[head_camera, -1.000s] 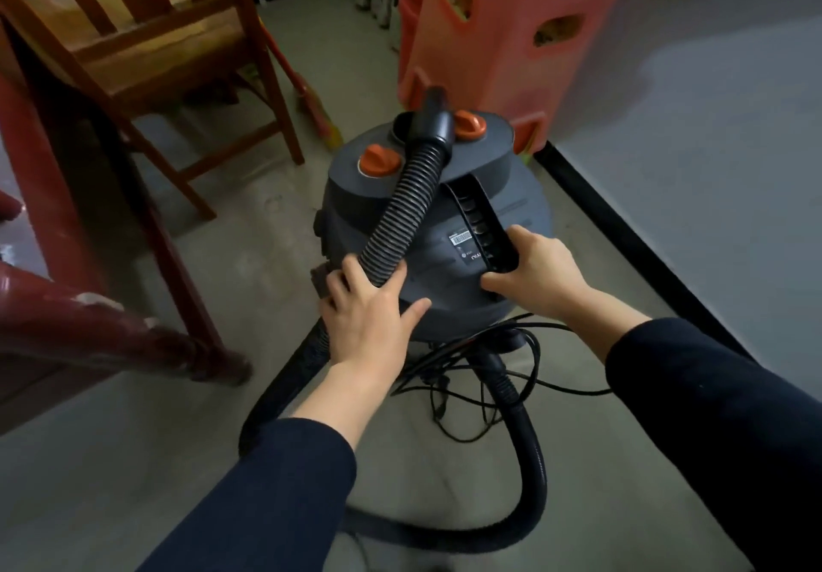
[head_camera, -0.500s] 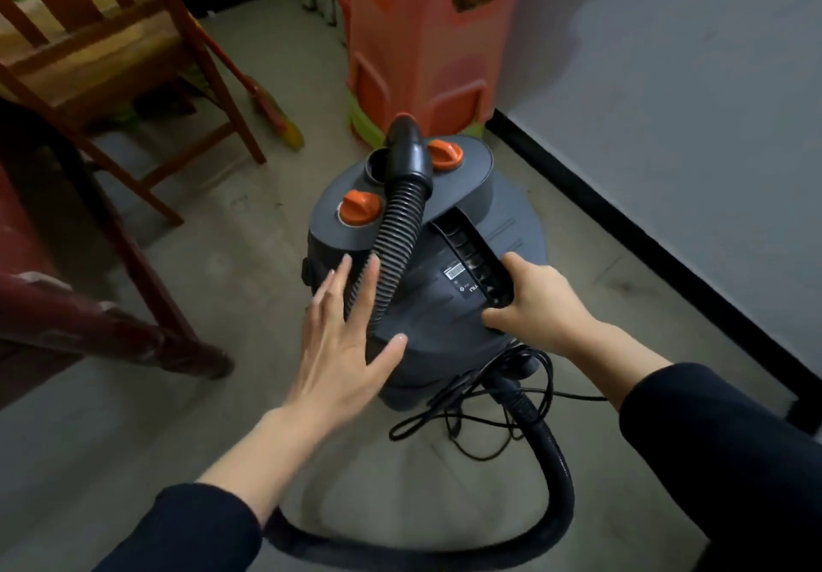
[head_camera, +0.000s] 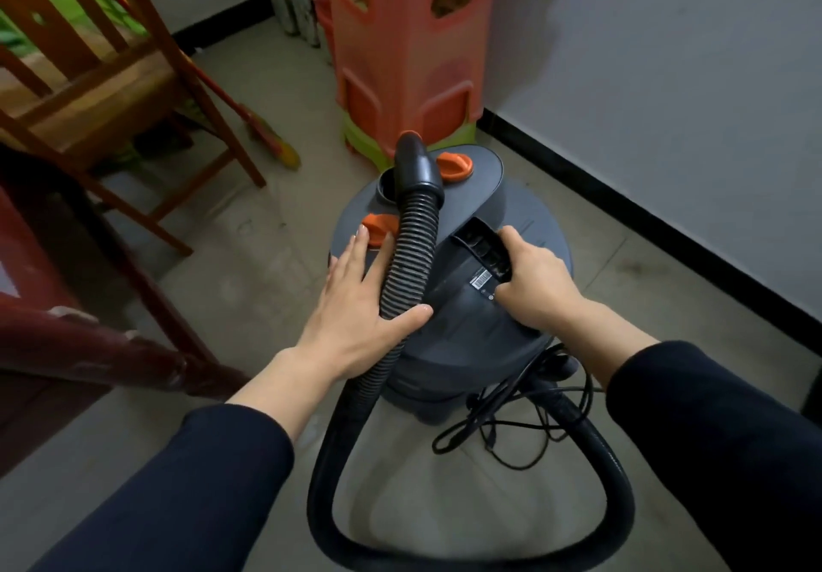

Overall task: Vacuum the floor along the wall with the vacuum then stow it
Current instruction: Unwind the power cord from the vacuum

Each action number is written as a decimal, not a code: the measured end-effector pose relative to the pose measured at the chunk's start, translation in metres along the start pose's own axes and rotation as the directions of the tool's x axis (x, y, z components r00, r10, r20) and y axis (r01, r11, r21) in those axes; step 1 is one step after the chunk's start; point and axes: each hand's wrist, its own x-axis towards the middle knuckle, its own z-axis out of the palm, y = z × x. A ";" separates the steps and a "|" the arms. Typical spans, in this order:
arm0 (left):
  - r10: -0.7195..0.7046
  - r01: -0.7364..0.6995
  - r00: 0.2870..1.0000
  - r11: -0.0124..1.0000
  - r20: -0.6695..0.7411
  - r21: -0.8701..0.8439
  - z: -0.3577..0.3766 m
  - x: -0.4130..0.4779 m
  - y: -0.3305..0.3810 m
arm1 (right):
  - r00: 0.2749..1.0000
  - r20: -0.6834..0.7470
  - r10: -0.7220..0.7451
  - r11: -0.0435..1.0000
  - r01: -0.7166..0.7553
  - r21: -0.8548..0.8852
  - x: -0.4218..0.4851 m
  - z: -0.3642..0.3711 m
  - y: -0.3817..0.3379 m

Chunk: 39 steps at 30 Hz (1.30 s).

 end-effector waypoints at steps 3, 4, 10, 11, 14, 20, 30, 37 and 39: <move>-0.028 0.028 1.000 0.999 -0.003 -0.032 0.001 -0.019 -0.001 | 0.999 0.023 -0.044 0.999 0.044 -0.006 -0.001 0.000 -0.004; -0.040 0.040 0.999 0.998 -0.012 -0.049 0.003 -0.027 -0.002 | 0.997 0.042 -0.062 0.998 0.062 -0.010 -0.002 -0.001 -0.005; -0.231 0.224 0.971 0.969 -0.064 -0.101 0.020 -0.081 0.003 | 0.967 0.156 -0.202 0.977 0.211 -0.044 -0.008 0.005 -0.019; -0.264 0.257 0.962 0.961 -0.065 -0.106 0.022 -0.089 0.005 | 0.959 0.172 -0.224 0.970 0.236 -0.050 -0.009 0.007 -0.024; -0.332 0.321 0.939 0.940 -0.094 -0.113 0.027 -0.111 0.007 | 0.942 0.202 -0.267 0.957 0.284 -0.062 -0.011 0.014 -0.035; -0.478 0.449 0.865 0.873 -0.151 -0.191 0.045 -0.155 0.023 | 0.887 0.258 -0.382 0.907 0.414 -0.078 -0.019 0.030 -0.063; -0.632 0.590 0.752 0.771 -0.186 -0.238 0.055 -0.219 0.023 | 0.779 0.331 -0.532 0.812 0.580 -0.061 -0.054 0.059 -0.097; -0.670 0.620 0.708 0.741 -0.223 -0.257 0.055 -0.260 0.012 | 0.755 0.337 -0.563 0.784 0.617 -0.072 -0.088 0.083 -0.120; -0.670 0.619 0.704 0.742 -0.235 -0.259 0.053 -0.270 0.006 | 0.759 0.328 -0.563 0.784 0.615 -0.078 -0.097 0.090 -0.125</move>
